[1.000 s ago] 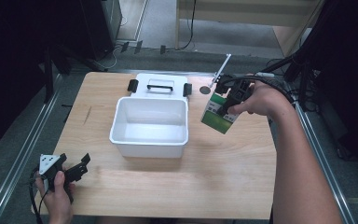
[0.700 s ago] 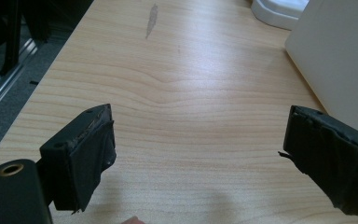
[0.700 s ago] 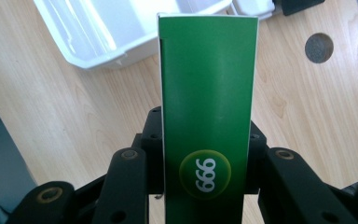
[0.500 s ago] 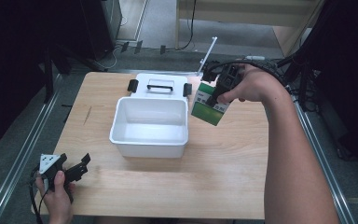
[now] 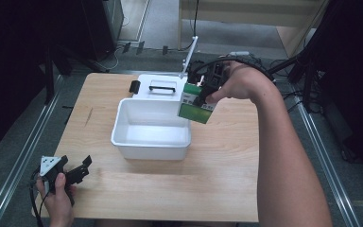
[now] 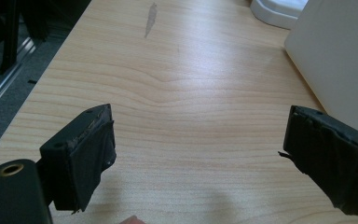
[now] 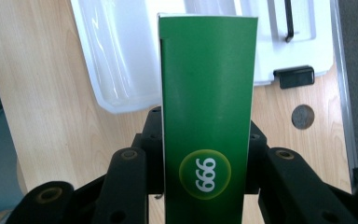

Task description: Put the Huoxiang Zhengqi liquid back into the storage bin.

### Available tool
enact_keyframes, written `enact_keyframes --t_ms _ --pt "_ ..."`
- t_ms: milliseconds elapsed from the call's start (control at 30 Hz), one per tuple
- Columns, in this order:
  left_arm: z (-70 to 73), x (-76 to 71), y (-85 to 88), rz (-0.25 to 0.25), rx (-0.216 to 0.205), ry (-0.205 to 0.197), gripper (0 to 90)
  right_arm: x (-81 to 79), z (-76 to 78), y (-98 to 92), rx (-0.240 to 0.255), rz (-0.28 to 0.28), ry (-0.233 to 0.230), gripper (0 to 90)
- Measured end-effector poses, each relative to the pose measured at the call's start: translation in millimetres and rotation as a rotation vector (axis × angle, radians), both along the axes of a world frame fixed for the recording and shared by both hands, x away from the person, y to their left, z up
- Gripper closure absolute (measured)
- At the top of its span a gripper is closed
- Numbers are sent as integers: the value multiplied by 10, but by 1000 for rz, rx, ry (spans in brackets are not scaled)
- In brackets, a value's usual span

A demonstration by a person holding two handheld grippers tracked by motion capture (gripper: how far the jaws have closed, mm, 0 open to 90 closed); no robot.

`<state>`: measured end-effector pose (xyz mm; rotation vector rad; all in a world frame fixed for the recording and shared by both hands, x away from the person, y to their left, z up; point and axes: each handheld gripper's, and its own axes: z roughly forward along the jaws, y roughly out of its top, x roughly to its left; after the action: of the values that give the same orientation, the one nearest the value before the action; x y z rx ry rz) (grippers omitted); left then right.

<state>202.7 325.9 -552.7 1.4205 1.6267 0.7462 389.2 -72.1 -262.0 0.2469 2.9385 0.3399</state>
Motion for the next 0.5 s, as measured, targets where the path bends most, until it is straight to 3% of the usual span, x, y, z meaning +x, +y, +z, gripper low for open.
enact_keyframes --t_ms 500 --pt "0 0 5 -3 -3 3 96 24 -90 433 0 87 -8 646"
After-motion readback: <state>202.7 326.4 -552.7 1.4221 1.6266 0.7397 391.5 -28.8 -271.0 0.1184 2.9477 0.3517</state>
